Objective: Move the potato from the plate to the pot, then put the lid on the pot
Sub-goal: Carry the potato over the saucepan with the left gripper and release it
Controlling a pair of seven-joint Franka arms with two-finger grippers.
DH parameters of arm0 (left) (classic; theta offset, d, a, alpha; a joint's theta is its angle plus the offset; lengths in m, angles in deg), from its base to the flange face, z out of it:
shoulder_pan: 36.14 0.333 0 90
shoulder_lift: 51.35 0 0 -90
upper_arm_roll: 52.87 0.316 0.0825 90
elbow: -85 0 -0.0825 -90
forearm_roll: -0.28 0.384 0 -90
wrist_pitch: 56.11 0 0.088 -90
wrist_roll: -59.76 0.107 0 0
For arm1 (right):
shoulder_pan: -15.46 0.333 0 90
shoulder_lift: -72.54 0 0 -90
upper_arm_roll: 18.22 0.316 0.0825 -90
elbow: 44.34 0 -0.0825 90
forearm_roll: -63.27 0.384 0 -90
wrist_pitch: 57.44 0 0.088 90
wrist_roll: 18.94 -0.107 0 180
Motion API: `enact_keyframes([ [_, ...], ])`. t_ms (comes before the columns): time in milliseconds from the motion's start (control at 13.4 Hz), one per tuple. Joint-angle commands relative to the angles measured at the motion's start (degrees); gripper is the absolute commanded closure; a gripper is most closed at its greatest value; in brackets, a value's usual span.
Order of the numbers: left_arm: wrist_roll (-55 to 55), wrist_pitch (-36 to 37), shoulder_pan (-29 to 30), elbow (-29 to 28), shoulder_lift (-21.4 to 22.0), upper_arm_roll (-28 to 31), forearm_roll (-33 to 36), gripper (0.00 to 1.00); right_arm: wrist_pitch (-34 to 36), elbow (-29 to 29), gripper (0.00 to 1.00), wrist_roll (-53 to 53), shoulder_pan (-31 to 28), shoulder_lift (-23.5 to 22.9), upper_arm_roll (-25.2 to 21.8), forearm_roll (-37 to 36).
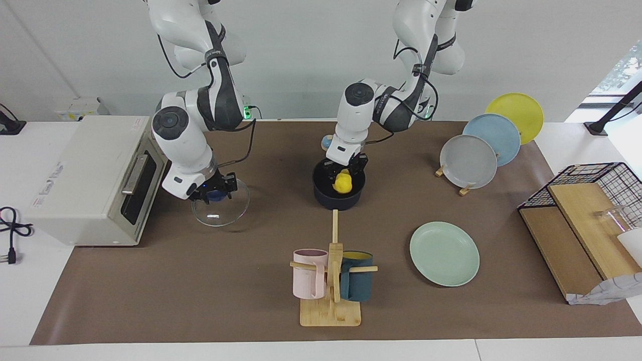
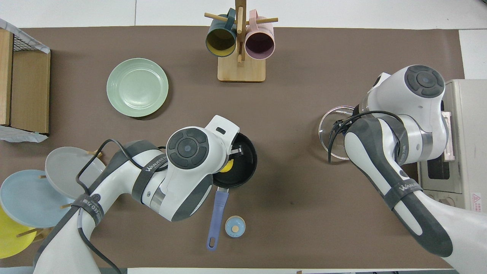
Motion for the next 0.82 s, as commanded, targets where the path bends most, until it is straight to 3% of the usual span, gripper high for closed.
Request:
enact_keyframes([
  [0, -1.56, -1.71, -1.53, -0.67, -0.41, 1.10, 1.61, 1.00, 7.75, -7.52, 1.00, -1.87, -0.33, 0.59, 2.09, 0.83],
  [596, -1.30, -1.62, -2.58, -1.90, -1.29, 1.01, 1.96, 1.00, 4.70, -6.06, 1.00, -7.93, 3.01, 1.12, 3.15, 0.83],
  [745, -0.77, -1.09, -2.50, -1.63, -1.29, 1.10, 2.05, 0.01, 4.09, -5.70, 1.00, -8.20, 3.80, 1.21, 3.07, 0.83],
])
